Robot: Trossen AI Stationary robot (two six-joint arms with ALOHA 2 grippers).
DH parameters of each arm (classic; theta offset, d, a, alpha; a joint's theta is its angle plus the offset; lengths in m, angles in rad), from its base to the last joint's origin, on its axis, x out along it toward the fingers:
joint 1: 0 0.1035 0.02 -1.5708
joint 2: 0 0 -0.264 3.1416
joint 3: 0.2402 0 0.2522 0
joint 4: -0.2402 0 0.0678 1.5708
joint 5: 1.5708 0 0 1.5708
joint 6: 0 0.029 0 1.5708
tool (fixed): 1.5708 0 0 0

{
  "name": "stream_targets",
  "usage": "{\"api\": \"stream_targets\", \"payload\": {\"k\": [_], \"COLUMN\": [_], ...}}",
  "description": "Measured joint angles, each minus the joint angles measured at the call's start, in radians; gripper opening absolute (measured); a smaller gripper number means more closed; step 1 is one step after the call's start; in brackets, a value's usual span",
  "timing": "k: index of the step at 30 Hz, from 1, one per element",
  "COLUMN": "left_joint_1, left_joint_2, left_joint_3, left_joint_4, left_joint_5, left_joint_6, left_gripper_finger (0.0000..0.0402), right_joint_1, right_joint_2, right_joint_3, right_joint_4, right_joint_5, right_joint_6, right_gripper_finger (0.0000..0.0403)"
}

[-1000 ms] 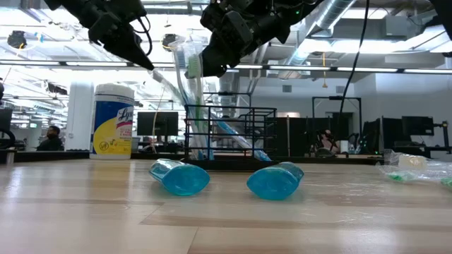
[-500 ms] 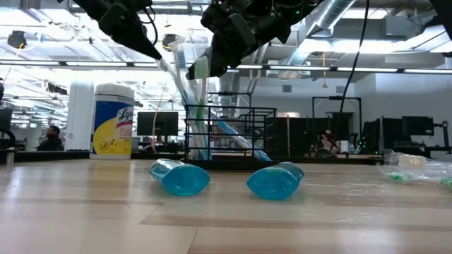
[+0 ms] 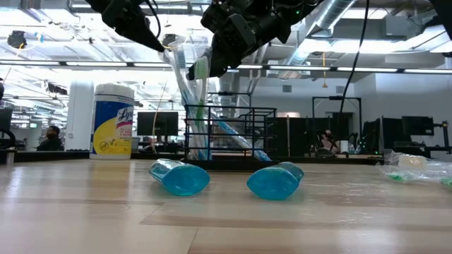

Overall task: Pick & Place toothbrushing station
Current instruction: Adjust toothbrushes inside the mesh

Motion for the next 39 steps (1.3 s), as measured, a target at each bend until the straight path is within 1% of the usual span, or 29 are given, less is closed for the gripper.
{"api": "stream_targets", "payload": {"k": [4, 9, 12, 19, 25, 30, 36, 39], "left_joint_1": [0.000, -0.005, -0.005, -0.005, -0.005, -0.005, -0.008, -0.003], "left_joint_2": [0.096, 0.184, 0.224, 0.241, 0.255, 0.296, 0.352, 0.357], "left_joint_3": [0.042, 0.077, 0.119, 0.217, 0.277, 0.280, 0.279, 0.280], "left_joint_4": [-0.088, -0.092, -0.092, -0.093, -0.169, -0.237, -0.236, -0.227], "left_joint_5": [-0.016, -0.016, -0.016, -0.016, -0.017, -0.025, -0.025, -0.027], "left_joint_6": [0.000, 0.024, 0.027, 0.079, 0.105, 0.105, 0.126, 0.137], "left_gripper_finger": [0.0000, 0.0000, 0.0000, 0.0000, 0.0000, 0.0000, 0.0000, 0.0000], "right_joint_1": [0.001, 0.002, 0.002, 0.002, 0.005, 0.010, 0.016, 0.016], "right_joint_2": [0.000, 0.000, 0.000, 0.000, 0.000, 0.000, 0.000, 0.000], "right_joint_3": [0.000, 0.000, 0.000, 0.000, 0.000, 0.001, 0.026, 0.039], "right_joint_4": [-0.007, -0.019, -0.027, -0.029, -0.022, -0.024, -0.048, -0.058], "right_joint_5": [-0.001, -0.005, -0.005, -0.008, -0.007, -0.007, -0.008, -0.008], "right_joint_6": [-0.007, -0.014, -0.026, -0.037, -0.050, -0.052, -0.052, -0.052], "right_gripper_finger": [0.0175, 0.0173, 0.0173, 0.0173, 0.0173, 0.0174, 0.0173, 0.0173]}}
